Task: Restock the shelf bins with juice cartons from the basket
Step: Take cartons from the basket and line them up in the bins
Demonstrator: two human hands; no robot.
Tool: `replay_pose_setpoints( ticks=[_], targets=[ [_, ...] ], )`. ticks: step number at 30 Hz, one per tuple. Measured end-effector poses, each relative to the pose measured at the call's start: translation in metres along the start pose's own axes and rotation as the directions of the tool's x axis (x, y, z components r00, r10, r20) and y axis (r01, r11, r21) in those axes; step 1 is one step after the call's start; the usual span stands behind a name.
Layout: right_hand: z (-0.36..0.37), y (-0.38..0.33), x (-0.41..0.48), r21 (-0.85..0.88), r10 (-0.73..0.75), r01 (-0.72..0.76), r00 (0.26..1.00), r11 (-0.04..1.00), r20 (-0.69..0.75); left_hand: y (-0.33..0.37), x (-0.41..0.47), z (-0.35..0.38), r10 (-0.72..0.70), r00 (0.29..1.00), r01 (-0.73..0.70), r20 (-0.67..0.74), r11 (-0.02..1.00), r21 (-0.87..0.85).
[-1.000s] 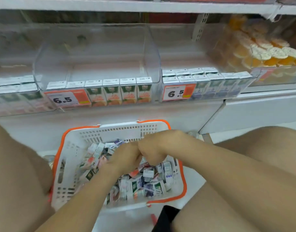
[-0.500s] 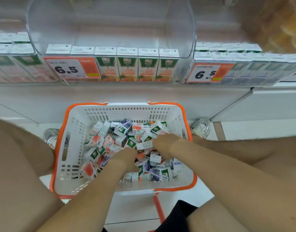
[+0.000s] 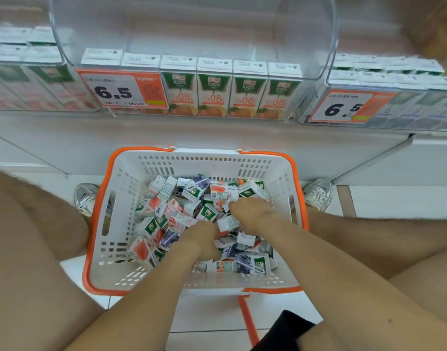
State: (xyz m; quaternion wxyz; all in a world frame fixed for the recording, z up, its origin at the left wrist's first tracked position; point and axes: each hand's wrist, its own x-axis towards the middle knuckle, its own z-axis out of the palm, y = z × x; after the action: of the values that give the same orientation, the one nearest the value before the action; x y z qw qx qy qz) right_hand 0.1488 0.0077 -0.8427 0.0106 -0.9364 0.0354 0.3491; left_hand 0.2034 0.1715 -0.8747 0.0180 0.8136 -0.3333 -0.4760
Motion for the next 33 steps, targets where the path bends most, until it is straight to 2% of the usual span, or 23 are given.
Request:
replay_pose_setpoints(
  ticks=[4,7,9,11,16,20,23,26,28,30,33],
  targets=[
    [-0.007,0.004,-0.004,0.028,-0.065,0.065,0.998,0.997,-0.011,-0.006,-0.006,-0.03,-0.005,0.998,0.011,0.056,0.992,-0.124],
    [-0.018,0.01,-0.006,0.205,-0.019,0.026,0.999,0.978,-0.035,-0.016,-0.014,-0.052,0.01,1.0,-0.008,0.01,0.976,-0.217],
    [-0.029,0.017,-0.01,0.307,-0.021,0.029,0.999,0.951,-0.028,-0.02,-0.022,-0.063,-0.001,0.998,-0.013,-0.055,0.965,-0.261],
    [-0.045,0.024,-0.016,0.337,-0.014,0.027,0.999,0.941,-0.042,-0.019,-0.035,-0.076,-0.023,0.984,-0.03,-0.174,0.955,-0.295],
    [-0.104,0.034,-0.056,0.39,-0.036,0.082,0.992,0.917,-0.123,-0.01,-0.065,-0.112,0.027,0.909,-0.203,-0.415,0.901,-0.384],
    [-0.149,0.031,-0.095,0.436,-0.022,0.139,0.964,0.889,-0.264,0.004,-0.108,-0.144,0.094,0.847,-0.354,-0.523,0.834,-0.424],
    [-0.174,0.026,-0.122,0.503,0.037,0.239,0.878,0.831,-0.478,0.008,-0.143,-0.168,0.081,0.84,-0.39,-0.536,0.777,-0.494],
    [-0.193,0.021,-0.141,0.681,0.258,0.376,0.725,0.628,-0.639,0.013,-0.17,-0.187,0.101,0.826,-0.447,-0.554,0.716,-0.537],
    [-0.203,0.017,-0.149,0.77,0.424,0.488,0.645,0.412,-0.636,0.018,-0.188,-0.199,0.122,0.795,-0.49,-0.594,0.705,-0.512],
    [-0.212,0.011,-0.154,0.792,0.498,0.584,0.641,0.177,-0.584,0.018,-0.205,-0.21,0.149,0.734,-0.518,-0.662,0.754,-0.405],
    [-0.222,0.002,-0.158,0.771,0.483,0.613,0.735,-0.171,-0.477,0.012,-0.225,-0.23,0.201,0.671,-0.545,-0.714,0.786,-0.291]
  ],
)
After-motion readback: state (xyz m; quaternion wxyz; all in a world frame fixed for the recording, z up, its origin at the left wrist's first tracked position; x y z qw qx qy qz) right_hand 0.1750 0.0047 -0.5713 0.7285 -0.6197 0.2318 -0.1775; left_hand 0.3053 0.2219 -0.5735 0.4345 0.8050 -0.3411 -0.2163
